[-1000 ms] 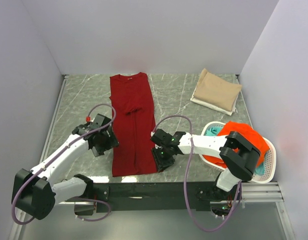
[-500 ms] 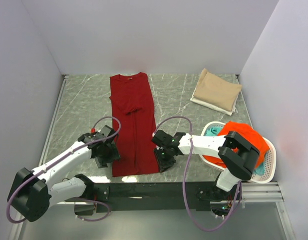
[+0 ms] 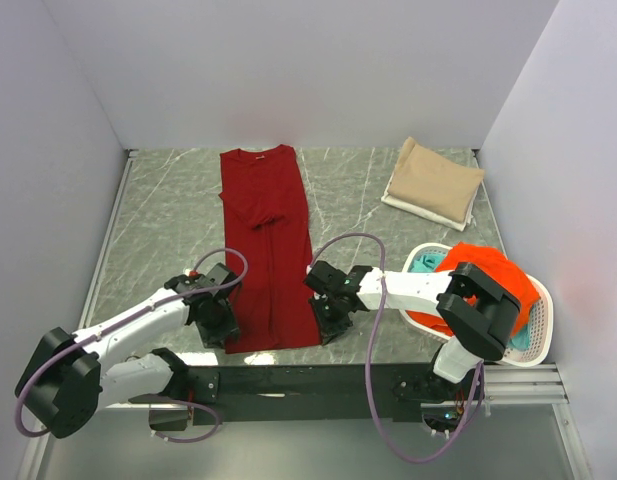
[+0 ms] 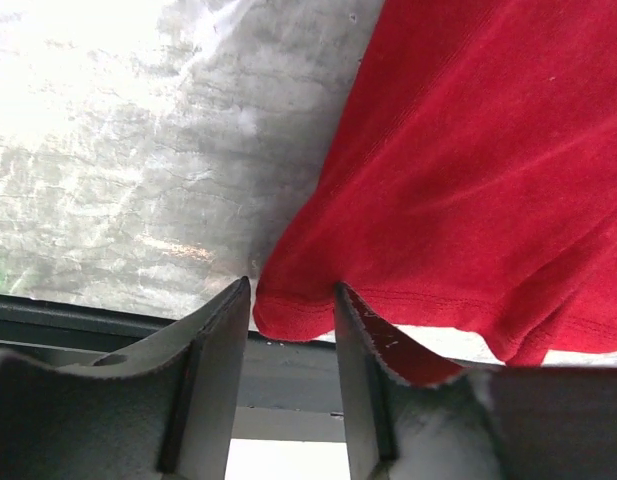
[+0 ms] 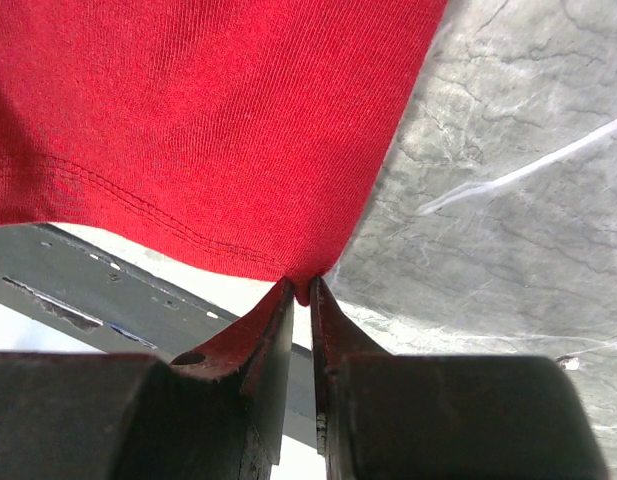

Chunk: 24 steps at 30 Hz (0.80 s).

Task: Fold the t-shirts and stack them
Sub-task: Fold the tshirt

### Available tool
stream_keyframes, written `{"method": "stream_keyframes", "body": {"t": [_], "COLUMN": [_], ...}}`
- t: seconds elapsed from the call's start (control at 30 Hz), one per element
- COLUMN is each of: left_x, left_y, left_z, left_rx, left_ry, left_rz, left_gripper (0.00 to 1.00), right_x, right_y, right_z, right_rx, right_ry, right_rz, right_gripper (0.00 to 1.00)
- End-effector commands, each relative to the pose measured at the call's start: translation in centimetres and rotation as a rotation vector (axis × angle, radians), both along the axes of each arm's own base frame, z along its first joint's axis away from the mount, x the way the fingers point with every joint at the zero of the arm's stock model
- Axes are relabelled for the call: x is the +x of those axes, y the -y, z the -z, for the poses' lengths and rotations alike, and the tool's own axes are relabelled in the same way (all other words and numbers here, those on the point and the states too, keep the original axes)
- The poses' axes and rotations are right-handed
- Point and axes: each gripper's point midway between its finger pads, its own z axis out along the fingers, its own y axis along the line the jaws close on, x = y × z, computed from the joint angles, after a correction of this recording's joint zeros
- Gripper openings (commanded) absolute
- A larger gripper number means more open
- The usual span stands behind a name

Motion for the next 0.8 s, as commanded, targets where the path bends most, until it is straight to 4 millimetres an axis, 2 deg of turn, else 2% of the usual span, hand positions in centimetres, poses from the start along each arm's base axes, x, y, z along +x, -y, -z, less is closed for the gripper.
{"method": "stream_keyframes", "body": {"t": [0.0,0.17,0.27,0.3,0.47,0.53,0.6,0.67,0.77], "left_x": [-0.1,-0.3,-0.5,-0.5,-0.1,0.1,1.1,2.0,2.8], "left_y": [0.3,0.5,0.6,0.6,0.9,0.8,1.3,1.6,1.9], "left_z": [0.4,0.6,0.8,0.8,0.2,-0.2,-1.6,-3.1,-4.3], "left_rx": [0.000,0.015,0.014,0.013,0.001,0.004,-0.010,-0.021,-0.019], "left_ry": [-0.009,-0.012,-0.017,-0.015,0.006,0.011,0.056,0.093,0.120], "left_rz": [-0.014,-0.009,-0.004,-0.002,-0.001,-0.004,-0.009,-0.015,-0.016], "left_gripper": [0.44,0.34,0.23,0.17,0.01,0.00,0.00,0.00,0.00], "right_x": [-0.2,0.1,0.4,0.5,0.5,0.6,0.7,1.3,2.5], "right_y": [1.0,0.9,0.6,0.3,0.1,0.1,0.4,0.3,0.4], "right_z": [0.9,0.9,0.6,0.4,-0.1,-0.7,-1.6,-2.7,-4.8], "right_rx": [-0.034,-0.042,-0.039,-0.032,-0.024,-0.028,-0.027,-0.023,-0.003], "right_ry": [0.006,0.011,0.016,0.019,0.017,0.019,0.031,0.054,0.085], "right_rz": [0.018,0.008,0.007,0.005,0.010,0.013,0.020,0.034,0.071], "right_gripper": [0.19,0.17,0.14,0.11,0.00,0.00,0.00,0.00,0.00]}}
